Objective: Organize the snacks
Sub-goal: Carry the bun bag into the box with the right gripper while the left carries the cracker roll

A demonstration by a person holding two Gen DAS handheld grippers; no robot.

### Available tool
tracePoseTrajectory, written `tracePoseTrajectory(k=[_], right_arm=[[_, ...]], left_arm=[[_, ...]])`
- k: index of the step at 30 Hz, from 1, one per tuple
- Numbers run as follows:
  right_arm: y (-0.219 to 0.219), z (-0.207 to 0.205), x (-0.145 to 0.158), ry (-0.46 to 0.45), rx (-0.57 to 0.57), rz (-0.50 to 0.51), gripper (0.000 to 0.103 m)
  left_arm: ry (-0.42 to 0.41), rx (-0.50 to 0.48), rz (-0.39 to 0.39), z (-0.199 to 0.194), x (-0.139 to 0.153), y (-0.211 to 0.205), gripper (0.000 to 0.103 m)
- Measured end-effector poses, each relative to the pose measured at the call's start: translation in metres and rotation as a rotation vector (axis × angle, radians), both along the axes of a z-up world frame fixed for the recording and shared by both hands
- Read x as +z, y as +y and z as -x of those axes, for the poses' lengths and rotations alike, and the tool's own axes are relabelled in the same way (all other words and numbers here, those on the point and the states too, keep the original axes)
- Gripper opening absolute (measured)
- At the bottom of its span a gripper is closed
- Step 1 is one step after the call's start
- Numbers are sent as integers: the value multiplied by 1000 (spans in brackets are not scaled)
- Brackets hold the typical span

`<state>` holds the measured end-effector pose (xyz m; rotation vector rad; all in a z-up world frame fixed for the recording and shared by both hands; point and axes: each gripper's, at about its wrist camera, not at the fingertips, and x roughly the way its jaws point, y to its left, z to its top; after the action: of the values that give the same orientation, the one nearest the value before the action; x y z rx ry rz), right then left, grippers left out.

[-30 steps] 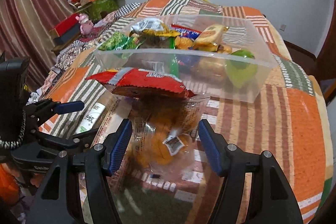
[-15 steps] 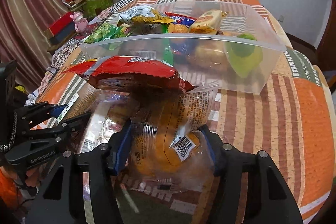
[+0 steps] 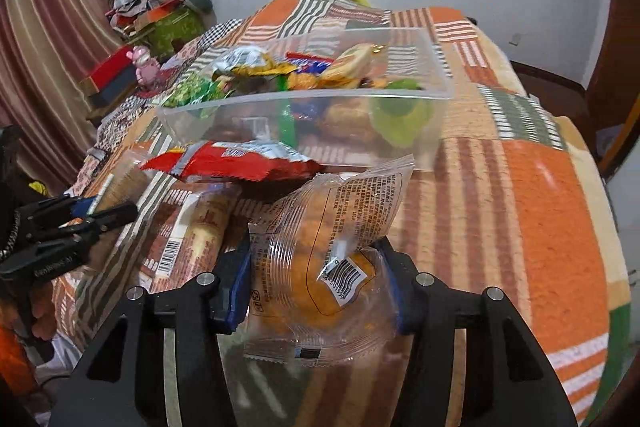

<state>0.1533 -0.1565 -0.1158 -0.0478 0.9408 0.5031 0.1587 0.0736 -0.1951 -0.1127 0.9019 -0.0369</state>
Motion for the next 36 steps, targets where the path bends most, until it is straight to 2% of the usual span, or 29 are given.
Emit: tracePoseTrajectory(k=[9,20,28,36], right_arm=[[-15,1,25,-58,-46,-15,49],[-9,-18,62,-174,-44,-27,49],[0,-39,74,-229,-38,-30,49],[9,-61,74,-251,-27,-30,49]], left_arm=[[-74,-1,-13,0,36,-2,36],[-144,1,-14,-36,67,-4,36],[-181,-33,-18,-69,83,-11,36],[-181,-66,-19,-103,85,-22,36]])
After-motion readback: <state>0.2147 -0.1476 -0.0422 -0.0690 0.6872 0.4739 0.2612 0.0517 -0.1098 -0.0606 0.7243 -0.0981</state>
